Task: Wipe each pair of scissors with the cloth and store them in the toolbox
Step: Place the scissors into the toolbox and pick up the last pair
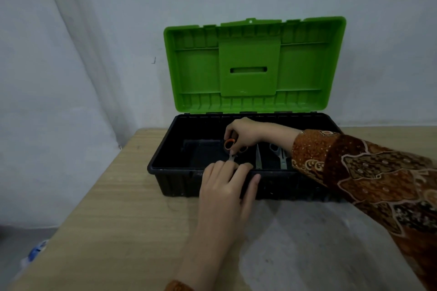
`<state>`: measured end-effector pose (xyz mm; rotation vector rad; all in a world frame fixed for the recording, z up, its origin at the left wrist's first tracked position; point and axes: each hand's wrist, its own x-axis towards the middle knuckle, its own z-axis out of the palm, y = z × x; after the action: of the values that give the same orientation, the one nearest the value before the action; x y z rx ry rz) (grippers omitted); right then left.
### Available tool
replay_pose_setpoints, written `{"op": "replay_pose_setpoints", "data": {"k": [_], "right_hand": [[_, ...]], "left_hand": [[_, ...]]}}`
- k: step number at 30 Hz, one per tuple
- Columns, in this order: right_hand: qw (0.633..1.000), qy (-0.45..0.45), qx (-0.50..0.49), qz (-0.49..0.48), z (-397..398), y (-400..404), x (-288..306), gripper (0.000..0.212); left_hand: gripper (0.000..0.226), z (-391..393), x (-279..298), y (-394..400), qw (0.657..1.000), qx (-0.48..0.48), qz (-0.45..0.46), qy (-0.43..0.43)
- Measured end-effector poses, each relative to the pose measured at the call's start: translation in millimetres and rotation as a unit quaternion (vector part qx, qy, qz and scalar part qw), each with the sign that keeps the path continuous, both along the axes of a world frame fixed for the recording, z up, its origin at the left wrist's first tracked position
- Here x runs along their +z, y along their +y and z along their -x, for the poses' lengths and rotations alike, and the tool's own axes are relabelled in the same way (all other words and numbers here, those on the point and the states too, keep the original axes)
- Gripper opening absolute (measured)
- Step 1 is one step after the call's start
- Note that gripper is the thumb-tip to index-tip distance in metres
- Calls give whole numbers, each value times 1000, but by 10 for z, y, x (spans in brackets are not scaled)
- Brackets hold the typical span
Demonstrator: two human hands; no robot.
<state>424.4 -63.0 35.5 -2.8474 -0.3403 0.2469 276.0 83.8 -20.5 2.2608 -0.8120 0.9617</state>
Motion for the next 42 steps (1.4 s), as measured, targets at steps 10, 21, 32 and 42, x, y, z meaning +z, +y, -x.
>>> {"op": "replay_pose_setpoints", "data": {"k": [10, 21, 32, 42], "right_hand": [[996, 3, 72, 49, -44, -49, 10, 55], [998, -40, 41, 31, 839, -319, 451, 46], [966, -148, -208, -42, 3692, -1897, 196, 34], [869, -136, -472, -62, 4534, -3144, -489, 48]], "left_hand": [[28, -17, -12, 0, 1000, -2, 1, 0], [28, 86, 113, -34, 998, 11, -30, 49], [50, 1034, 266, -898, 979, -150, -59, 126], [43, 1876, 240, -2645, 912, -221, -267, 219]]}}
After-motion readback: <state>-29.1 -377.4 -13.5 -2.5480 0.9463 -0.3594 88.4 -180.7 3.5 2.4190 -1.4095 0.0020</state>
